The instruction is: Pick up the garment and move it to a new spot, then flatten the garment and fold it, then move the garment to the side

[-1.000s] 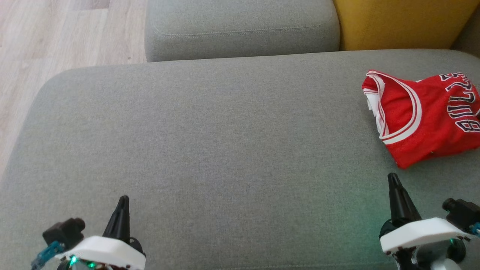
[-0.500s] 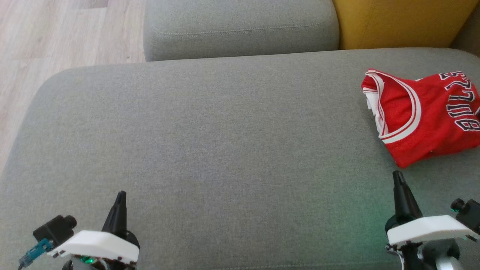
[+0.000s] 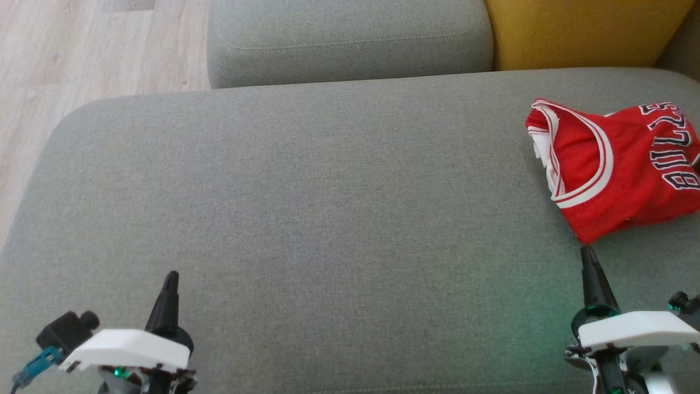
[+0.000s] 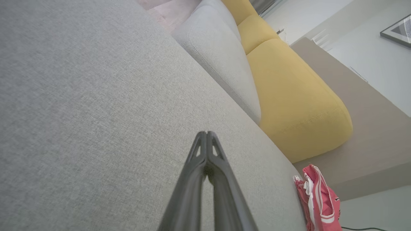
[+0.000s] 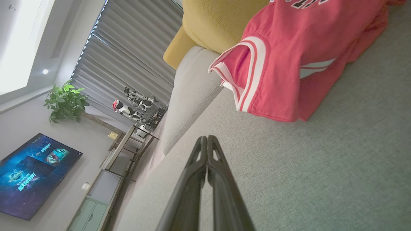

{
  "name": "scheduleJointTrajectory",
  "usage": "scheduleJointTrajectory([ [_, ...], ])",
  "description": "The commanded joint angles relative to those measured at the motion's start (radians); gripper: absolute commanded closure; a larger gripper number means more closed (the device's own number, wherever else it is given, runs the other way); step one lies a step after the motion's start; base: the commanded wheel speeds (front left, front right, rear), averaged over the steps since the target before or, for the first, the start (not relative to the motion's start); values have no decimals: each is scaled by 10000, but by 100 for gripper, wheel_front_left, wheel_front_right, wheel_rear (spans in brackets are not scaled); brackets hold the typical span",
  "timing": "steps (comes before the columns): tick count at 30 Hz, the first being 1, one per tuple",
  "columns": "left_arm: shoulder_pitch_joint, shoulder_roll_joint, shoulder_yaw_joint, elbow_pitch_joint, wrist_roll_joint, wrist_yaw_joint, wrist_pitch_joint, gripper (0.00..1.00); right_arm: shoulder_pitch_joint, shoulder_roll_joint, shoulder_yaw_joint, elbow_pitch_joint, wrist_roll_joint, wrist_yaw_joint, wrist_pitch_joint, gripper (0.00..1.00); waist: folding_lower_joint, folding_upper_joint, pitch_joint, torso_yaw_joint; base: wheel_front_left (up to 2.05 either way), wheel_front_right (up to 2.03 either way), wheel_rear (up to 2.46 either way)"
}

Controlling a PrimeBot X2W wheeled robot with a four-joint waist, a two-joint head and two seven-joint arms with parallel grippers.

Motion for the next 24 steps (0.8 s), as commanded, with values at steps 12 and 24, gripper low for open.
scheduleJointTrajectory([
  [12,-804,-130,795,-109,-1599,-366,391,100,-818,-232,-37,-69,1819,-5,144,100,0,0,29,-32,0,0,0],
  [24,-996,-290,1145,8,-2777,-592,700,100,-985,-237,-134,96,3147,-5,242,100,0,0,52,-59,0,0,0],
])
